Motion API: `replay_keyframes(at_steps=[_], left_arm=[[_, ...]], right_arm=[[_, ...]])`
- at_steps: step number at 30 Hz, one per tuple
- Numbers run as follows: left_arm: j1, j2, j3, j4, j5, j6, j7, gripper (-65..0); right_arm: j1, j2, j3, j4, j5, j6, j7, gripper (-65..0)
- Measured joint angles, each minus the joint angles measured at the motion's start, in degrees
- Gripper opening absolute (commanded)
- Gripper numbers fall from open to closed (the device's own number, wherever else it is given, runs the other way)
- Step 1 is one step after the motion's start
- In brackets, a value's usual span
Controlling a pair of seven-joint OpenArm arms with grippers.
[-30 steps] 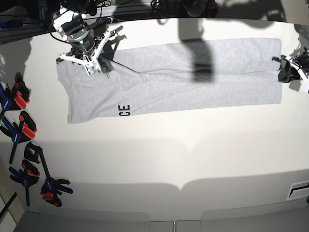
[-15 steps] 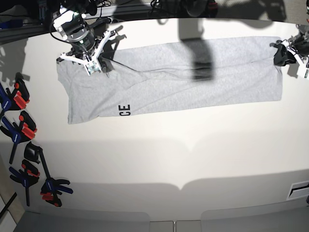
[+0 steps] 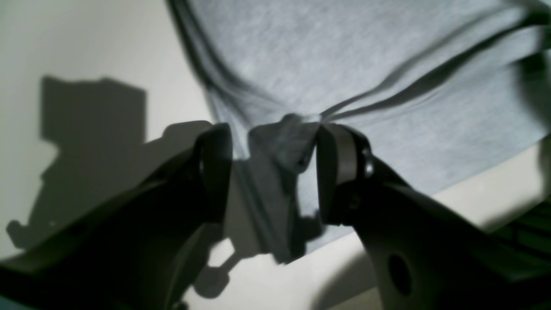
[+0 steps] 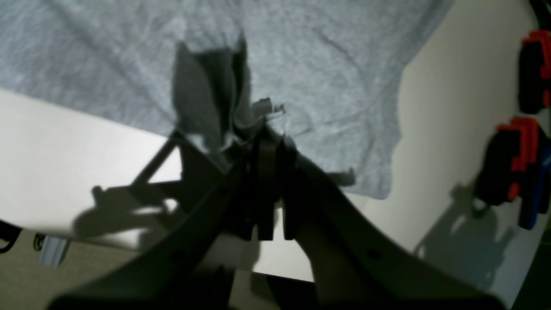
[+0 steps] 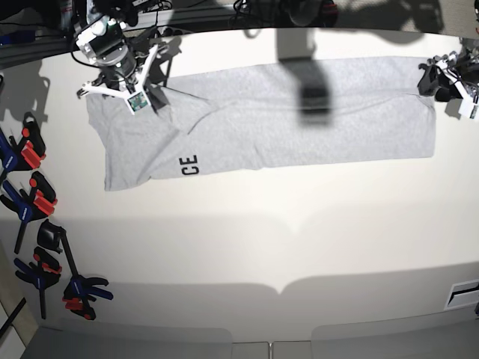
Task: Fold the T-shirt properly
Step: 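Grasp the ends of the folded strip with both grippers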
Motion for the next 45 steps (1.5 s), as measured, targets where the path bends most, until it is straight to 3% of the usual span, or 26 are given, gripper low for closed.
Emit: replay_keyframes(at_steps=[4,9,15,16,19,21,27,33,36,41,44,45], left_arm=[[0.3,0.0,0.0,0.0,2.6,0.0,0.0,-35.7],[0.3,0.0,0.0,0.0,2.1,0.0,-0.2,-35.7],[0.3,0.0,0.0,0.0,1.7,0.0,1.5,-35.7],[0.3,0.0,0.0,0.0,0.2,0.0,1.4,-35.7],[0.3,0.0,0.0,0.0,-8.4,0.0,1.2,-35.7],[0.1,0.0,0.0,0.2,-12.7,0.0,1.3,-35.7],[-1.7,0.4,0.0,2.9,-22.3,0.2,1.3,-35.7],[-4.3,6.5,0.0,4.6,-22.0,0.2,1.3,-35.7],[-4.5,9.5,0.0,4.6,-18.7,0.2,1.4,-35.7],[-4.4,12.9,0.0,4.5,-13.2,0.2,1.5,-35.7],[-4.4,13.3,-0.1,4.5,-13.3,0.2,1.5,-35.7],[-4.3,13.3,-0.1,4.5,-13.3,0.2,1.5,-35.7]], right_arm=[[0.0,0.1,1.2,-0.2,2.7,0.0,1.0,-65.0],[0.5,0.1,1.2,-0.2,7.4,0.0,6.7,-65.0],[2.0,0.0,1.2,-0.2,8.9,0.0,4.7,-65.0],[2.0,0.1,1.2,-0.2,8.9,0.0,4.6,-63.9],[1.9,0.0,1.2,-0.2,8.8,0.0,4.8,-46.6],[2.1,0.1,1.2,-0.2,8.6,0.0,5.0,-39.6],[5.6,0.0,1.5,-0.2,7.1,-5.3,5.0,-37.2],[13.5,-0.6,1.6,-0.2,8.5,-9.4,5.0,-37.2],[16.0,-1.5,1.7,-0.2,8.6,-10.5,5.1,-37.2],[17.2,-2.3,1.7,-0.2,8.5,-10.6,5.4,-37.2],[16.2,-2.1,1.8,-0.3,15.3,-10.2,-0.3,-37.2],[14.9,-2.1,1.8,-0.8,17.0,-7.7,-1.9,-37.2]])
